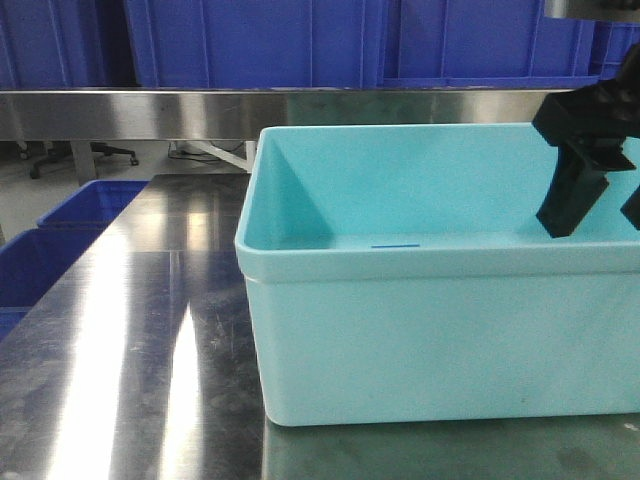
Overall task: Pick red cube and place on left shelf
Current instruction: 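Lower the right gripper into the light-blue bin over the red cube, then close the right gripper on the red cube and lift it out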
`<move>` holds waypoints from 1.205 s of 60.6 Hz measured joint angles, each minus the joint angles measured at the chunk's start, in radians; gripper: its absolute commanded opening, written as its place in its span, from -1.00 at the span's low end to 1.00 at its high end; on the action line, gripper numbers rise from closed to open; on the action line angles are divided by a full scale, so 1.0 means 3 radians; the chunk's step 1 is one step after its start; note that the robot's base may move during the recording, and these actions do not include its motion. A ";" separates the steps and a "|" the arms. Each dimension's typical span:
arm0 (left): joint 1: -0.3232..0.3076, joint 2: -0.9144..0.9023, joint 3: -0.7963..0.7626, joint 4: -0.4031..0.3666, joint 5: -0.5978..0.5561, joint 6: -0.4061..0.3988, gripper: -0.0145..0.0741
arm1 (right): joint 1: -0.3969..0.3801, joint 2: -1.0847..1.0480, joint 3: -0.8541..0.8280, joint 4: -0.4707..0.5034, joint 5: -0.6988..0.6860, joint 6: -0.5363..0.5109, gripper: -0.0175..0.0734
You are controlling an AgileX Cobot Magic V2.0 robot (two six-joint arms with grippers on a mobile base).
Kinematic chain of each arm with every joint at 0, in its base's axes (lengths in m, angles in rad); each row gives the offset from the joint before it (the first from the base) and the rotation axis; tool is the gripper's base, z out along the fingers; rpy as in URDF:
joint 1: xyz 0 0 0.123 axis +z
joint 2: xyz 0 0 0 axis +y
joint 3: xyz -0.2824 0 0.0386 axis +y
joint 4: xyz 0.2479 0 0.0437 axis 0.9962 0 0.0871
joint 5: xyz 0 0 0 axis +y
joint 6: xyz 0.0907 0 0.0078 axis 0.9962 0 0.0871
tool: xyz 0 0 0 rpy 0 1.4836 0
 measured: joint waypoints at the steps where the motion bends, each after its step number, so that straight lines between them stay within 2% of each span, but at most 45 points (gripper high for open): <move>1: 0.0000 0.0000 0.0000 0.0000 0.0000 0.0000 -0.44 | 0.0000 0.0000 0.0000 -0.0016 0.0000 0.0000 0.59; 8: 0.0000 0.0000 0.0000 0.0000 0.0000 0.0000 -0.44 | 0.0000 0.0010 0.0000 -0.0125 0.0000 0.0000 0.59; 56: 0.0000 0.0000 0.0000 0.0000 0.0000 0.0000 -0.44 | 0.0003 0.0609 -0.0013 -0.0125 -0.0151 0.0007 0.57; 59: 0.0000 0.0000 0.0000 0.0000 0.0000 0.0000 -0.44 | 0.0003 0.0626 -0.0013 -0.0125 -0.0173 0.0007 0.50; 63: 0.0000 0.0000 0.0000 0.0000 0.0000 0.0000 -0.44 | 0.0003 0.0632 -0.0015 -0.0125 -0.0208 0.0007 0.27; 73: 0.0000 0.0000 0.0000 0.0000 0.0000 0.0000 -0.44 | 0.0003 0.0612 -0.0085 -0.0149 -0.0259 0.0007 -0.54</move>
